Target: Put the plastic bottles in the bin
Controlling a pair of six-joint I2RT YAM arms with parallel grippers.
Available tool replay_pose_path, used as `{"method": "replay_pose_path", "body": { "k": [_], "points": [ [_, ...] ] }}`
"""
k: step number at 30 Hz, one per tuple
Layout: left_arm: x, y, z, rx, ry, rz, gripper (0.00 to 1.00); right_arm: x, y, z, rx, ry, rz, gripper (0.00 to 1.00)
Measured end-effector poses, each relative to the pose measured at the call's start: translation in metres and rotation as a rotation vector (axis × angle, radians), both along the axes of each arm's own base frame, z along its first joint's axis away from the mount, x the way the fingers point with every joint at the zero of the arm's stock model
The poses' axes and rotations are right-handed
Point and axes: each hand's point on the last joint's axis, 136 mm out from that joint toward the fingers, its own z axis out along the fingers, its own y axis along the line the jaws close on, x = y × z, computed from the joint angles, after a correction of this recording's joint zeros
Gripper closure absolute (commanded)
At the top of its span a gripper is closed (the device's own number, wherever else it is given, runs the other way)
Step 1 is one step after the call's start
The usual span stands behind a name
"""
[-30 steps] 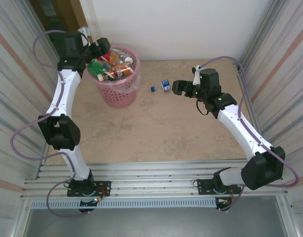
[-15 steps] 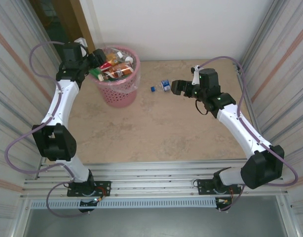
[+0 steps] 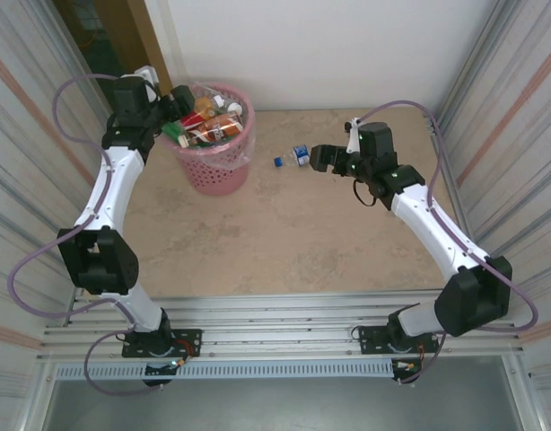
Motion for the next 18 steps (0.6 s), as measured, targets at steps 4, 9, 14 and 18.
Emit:
{"method": "replay_pose_path", "body": {
  "k": [4,9,14,18],
  "points": [
    [-0.003,0.000,0.025,0.008,-0.056,-0.002,0.04,0.012,0.001,-0.003,0.020,0.041,-0.031,0.02],
    [-0.022,0.001,0.049,0.014,-0.106,-0.004,0.01,0.036,0.000,-0.018,0.065,0.123,-0.115,0.02],
    [-0.062,0.003,0.055,0.013,-0.130,0.000,0.01,0.067,0.006,-0.057,0.097,0.239,-0.194,0.02],
    [-0.089,0.005,0.042,0.004,-0.122,0.012,0.01,0.092,0.012,-0.090,0.087,0.301,-0.257,0.02]
  ]
}}
